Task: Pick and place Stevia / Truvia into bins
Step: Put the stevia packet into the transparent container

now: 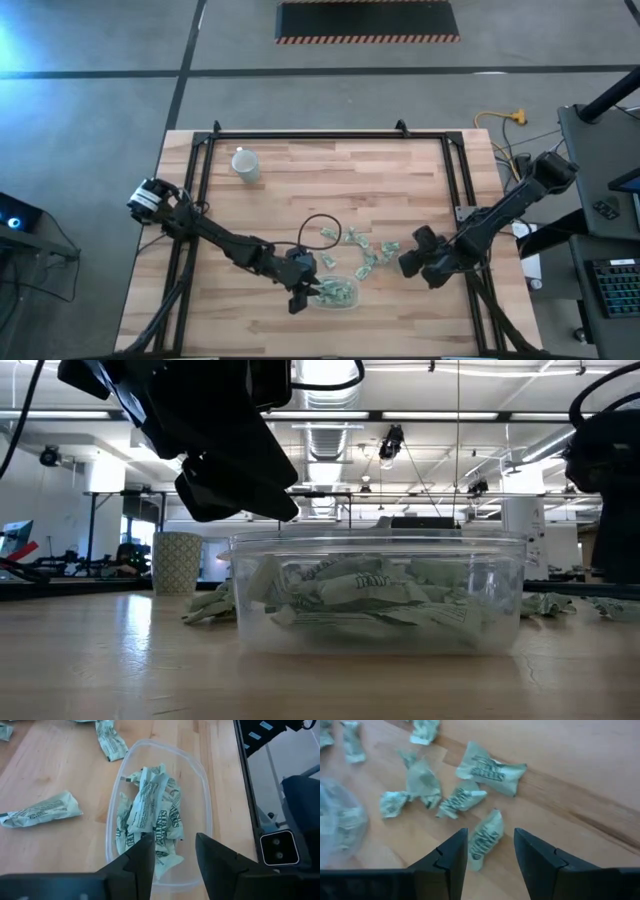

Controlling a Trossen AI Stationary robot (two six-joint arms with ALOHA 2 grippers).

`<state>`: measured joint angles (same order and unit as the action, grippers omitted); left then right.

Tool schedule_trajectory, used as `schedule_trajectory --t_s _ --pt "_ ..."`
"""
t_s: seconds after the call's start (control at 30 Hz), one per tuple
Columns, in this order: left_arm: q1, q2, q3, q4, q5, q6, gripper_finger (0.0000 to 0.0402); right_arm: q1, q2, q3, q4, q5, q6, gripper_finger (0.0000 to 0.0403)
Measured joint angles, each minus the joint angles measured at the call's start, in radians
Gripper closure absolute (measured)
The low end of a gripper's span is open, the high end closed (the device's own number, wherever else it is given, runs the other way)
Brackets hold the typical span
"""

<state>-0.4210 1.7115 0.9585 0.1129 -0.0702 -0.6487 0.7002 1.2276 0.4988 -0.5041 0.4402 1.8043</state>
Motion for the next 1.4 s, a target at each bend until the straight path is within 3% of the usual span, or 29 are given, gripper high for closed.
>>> schedule_trajectory --t_s 0.33,0.6,0.73,0.9,1.07,1.2,1.4 --pt "0.000 -0.001 -0.001 -0.026 0.007 0.000 0.0277 0.000 0.198 0.014 0.168 -0.029 0.010 0.0251" --pt "0.000 -0.001 -0.002 -0.026 0.012 0.000 0.0277 -0.002 0.262 0.079 0.161 -0.028 -0.081 0.0256" --pt "0.000 -0.001 -0.002 -0.026 0.013 0.000 0.0277 -0.002 0.263 0.084 0.163 -0.029 -0.116 0.0294" --pt "0.000 -0.001 -0.003 -0.026 0.013 0.001 0.0277 -0.001 0.262 0.081 0.164 -0.037 -0.137 0.0376" --pt "0.000 -0.001 -0.003 -0.026 0.013 0.001 0.0277 0.000 0.261 0.085 0.154 -0.036 -0.162 0.0390" --pt "0.000 -0.001 -0.003 -0.027 0.058 0.000 0.0277 0.000 0.245 0.112 0.151 -0.033 -0.275 0.0390" --pt "0.000 -0.007 -0.003 -0.130 0.198 -0.018 0.0277 0.000 0.216 0.218 0.153 -0.022 -0.672 0.0390"
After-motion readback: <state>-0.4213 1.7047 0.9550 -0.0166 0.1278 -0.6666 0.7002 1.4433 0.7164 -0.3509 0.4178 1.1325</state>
